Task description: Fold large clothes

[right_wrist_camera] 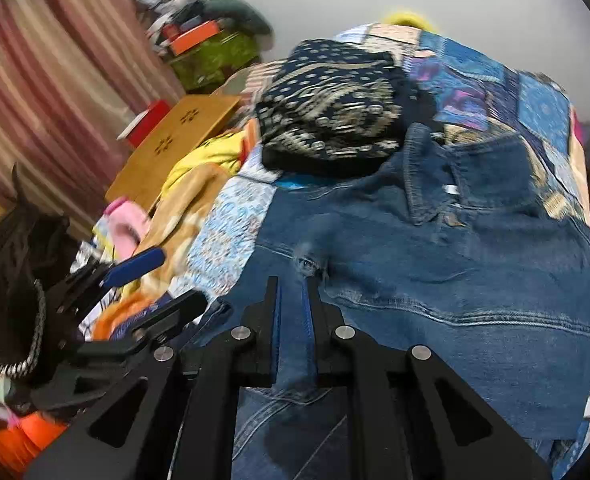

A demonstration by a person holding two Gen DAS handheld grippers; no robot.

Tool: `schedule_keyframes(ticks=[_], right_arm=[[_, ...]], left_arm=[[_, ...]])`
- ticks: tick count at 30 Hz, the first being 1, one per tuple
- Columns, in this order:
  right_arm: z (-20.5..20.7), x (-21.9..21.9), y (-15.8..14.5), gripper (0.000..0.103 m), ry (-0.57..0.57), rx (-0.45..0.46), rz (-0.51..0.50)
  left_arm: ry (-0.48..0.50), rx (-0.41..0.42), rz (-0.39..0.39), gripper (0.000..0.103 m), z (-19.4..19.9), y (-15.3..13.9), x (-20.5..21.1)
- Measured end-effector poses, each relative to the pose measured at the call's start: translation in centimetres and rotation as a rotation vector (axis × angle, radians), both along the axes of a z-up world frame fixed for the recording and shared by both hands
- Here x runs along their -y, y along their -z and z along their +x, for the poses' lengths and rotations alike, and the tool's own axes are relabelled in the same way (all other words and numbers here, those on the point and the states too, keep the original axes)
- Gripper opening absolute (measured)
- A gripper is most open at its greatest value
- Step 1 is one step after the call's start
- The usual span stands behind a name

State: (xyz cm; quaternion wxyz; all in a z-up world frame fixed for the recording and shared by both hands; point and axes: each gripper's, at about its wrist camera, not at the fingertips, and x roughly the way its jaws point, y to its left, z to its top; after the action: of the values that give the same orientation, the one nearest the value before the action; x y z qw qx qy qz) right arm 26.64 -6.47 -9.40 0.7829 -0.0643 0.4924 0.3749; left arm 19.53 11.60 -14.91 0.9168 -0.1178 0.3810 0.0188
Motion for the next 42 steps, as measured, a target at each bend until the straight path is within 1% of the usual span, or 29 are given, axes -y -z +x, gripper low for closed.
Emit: schedule_keyframes(ticks=[1, 2, 4, 6, 8, 11, 14, 15, 20, 21, 25, 26, 28, 30, 31, 33, 35, 37, 39, 40, 42], right_arm=[[-0.3, 0.0, -0.3, 0.011, -0.004, 0.010, 0.002], [-0.4, 0.2, -0.6, 0.014, -0.003, 0.022, 0.008], [-0.2, 0.9, -1.2, 0.022, 0.016, 0.037, 0.025], [0.3, 1.8, -2.0, 0.034, 0.051, 0.051, 0.039], [0.6, 3.5, -2.7, 0.037, 0.099, 0.079, 0.037], [1.2, 5.7, -3.2, 0.038, 0.174, 0.123, -0.004], [1.7, 9.0, -3.3, 0.038, 0.243, 0.159, -0.050], [1.7, 10.2, -3.3, 0.038, 0.267, 0.172, -0.067], [1.2, 14.9, -2.8, 0.039, 0.360, 0.234, -0.159], [1.0, 15.6, -2.8, 0.042, 0.368, 0.240, -0.168], [0.2, 17.8, -1.7, 0.043, 0.384, 0.240, -0.191], [0.0, 18.0, -1.3, 0.043, 0.381, 0.236, -0.191], [-0.1, 18.6, -0.6, 0.043, 0.380, 0.226, -0.187], [-0.1, 18.9, 0.3, 0.043, 0.385, 0.203, -0.180], [0.1, 19.1, 0.8, 0.043, 0.390, 0.180, -0.168], [0.4, 19.6, 2.0, 0.043, 0.404, 0.128, -0.141], [0.9, 20.0, 3.5, 0.043, 0.426, 0.064, -0.114], [0.7, 20.5, 4.0, 0.043, 0.438, 0.049, -0.093], [0.6, 20.8, 4.1, 0.043, 0.446, 0.046, -0.077], [0.7, 20.9, 3.9, 0.043, 0.450, 0.043, -0.073], [0.8, 21.1, 3.6, 0.043, 0.456, 0.044, -0.072]], left_arm=[[-0.004, -0.005, -0.007, 0.069, 0.0, 0.2, -0.2], [-0.006, -0.008, -0.012, 0.069, -0.1, 0.3, -0.3], [-0.008, -0.020, -0.034, 0.069, 0.0, 0.7, -0.6], [-0.001, -0.035, -0.069, 0.069, 0.2, 1.2, -0.7], [0.008, -0.058, -0.115, 0.069, 0.6, 1.8, -0.7], [0.025, -0.118, -0.206, 0.069, 1.4, 3.3, -0.7], [0.037, -0.179, -0.283, 0.069, 2.4, 5.3, -0.5], [0.036, -0.193, -0.295, 0.069, 2.6, 5.7, -0.4], [-0.004, -0.320, -0.415, 0.069, 3.4, 9.7, -1.3], [-0.010, -0.343, -0.433, 0.069, 3.3, 10.4, -1.4], [-0.030, -0.427, -0.500, 0.069, 3.0, 13.0, -1.5], [-0.031, -0.439, -0.519, 0.069, 2.9, 13.5, -1.3], [-0.039, -0.437, -0.530, 0.068, 3.0, 13.9, -1.2], [-0.028, -0.419, -0.508, 0.063, 3.5, 14.0, -0.8], [-0.015, -0.405, -0.478, 0.058, 3.8, 13.8, -0.5], [-0.021, -0.385, -0.427, 0.051, 4.1, 13.2, 0.0], [-0.012, -0.352, -0.348, 0.037, 4.0, 12.0, 0.9], [0.028, -0.318, -0.257, 0.022, 3.8, 10.2, 2.2], [0.037, -0.276, -0.154, 0.021, 3.6, 8.4, 3.0], [0.045, -0.242, -0.100, 0.021, 3.4, 7.2, 3.4], [0.048, -0.172, -0.023, 0.020, 3.2, 4.9, 3.9]])
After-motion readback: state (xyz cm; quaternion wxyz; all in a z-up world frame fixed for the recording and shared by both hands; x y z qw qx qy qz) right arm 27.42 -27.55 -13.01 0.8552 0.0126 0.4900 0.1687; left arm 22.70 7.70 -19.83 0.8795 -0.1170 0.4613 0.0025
